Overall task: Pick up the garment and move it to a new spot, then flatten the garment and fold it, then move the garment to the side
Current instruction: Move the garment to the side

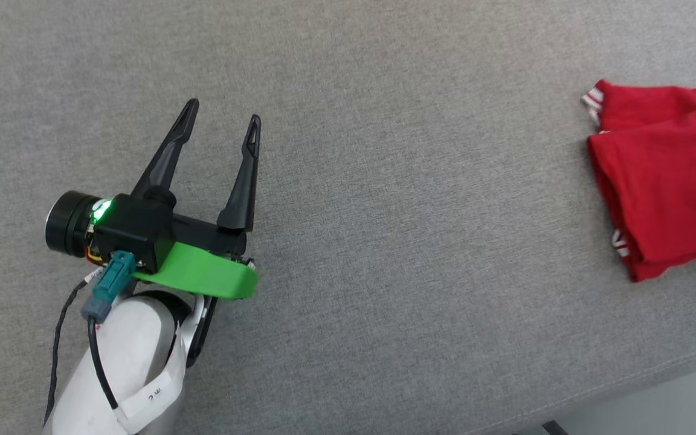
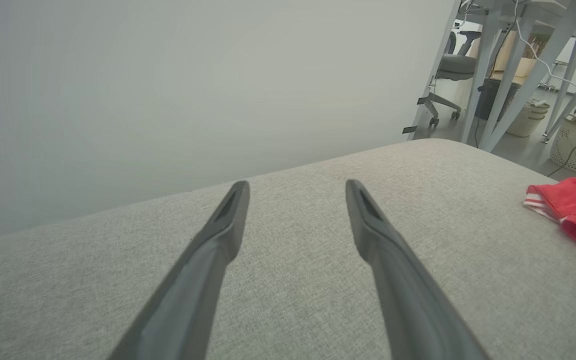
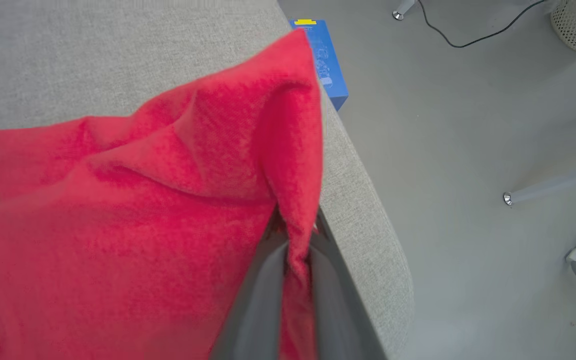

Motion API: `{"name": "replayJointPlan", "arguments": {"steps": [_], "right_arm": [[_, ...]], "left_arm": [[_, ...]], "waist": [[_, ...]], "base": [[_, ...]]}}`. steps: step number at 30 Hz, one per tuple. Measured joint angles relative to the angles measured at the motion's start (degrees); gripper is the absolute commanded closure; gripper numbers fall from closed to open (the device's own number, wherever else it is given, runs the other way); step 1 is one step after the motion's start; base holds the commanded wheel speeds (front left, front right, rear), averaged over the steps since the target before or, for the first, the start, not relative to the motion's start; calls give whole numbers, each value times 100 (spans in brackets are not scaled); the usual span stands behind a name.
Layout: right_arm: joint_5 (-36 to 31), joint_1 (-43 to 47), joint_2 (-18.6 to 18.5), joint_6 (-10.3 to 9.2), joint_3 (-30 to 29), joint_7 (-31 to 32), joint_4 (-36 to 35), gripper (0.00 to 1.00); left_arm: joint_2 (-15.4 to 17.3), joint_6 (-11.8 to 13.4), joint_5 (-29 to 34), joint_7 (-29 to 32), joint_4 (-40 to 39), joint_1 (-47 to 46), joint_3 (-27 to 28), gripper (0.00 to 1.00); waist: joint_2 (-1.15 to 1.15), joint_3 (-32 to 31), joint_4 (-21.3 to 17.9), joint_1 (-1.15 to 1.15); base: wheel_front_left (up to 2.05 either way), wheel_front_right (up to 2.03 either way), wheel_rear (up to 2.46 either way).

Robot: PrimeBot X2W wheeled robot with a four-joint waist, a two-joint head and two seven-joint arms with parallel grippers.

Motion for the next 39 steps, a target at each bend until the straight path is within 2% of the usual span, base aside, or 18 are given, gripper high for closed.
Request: {"name": "replayJointPlan", "arguments": {"steps": [7,12,13,15,22,29,33,39], "right_arm": [[-642,-802,-241,0,-766,-680,976,100],[-1051,-1142,-194,0,-999,-1206,1481,100],[-1103,-1188,-148,0,-991,-1349,1569,81],[-1125,-1262,-88,0,-980,-1533,1740,0],[-1372,-1384,-89,0,-1033,-2365,2424,0],[-1693,-1417,-381,0,-1157,-3523,2817,0],[-1585,-1293,-444,0,-816,-3940,2876,0],[-933,-588,-410,0,-124,-4362,2576,0]], "left_arm": [[64,-100,79,68,-240,-378,-122,0],[80,-143,112,67,-309,-519,-176,0],[80,-143,112,60,-309,-525,-181,0],[80,-143,112,57,-300,-528,-198,0],[74,-142,101,-75,-113,-530,-215,0],[-93,-90,-19,-302,232,-410,-247,0],[-213,-12,-145,-424,438,-157,-230,0],[-304,120,-301,-504,645,280,-130,0]], "waist": [[0,631,76,0],[0,971,164,0],[0,1025,186,0],[0,1096,228,1],[0,1050,370,0],[0,633,425,0],[0,284,484,-1],[0,-273,607,-2]], "base": [[0,0,0],[0,0,0],[0,0,0],[0,0,0],[0,0,0],[0,0,0],[0,0,0],[0,0,0]]}}
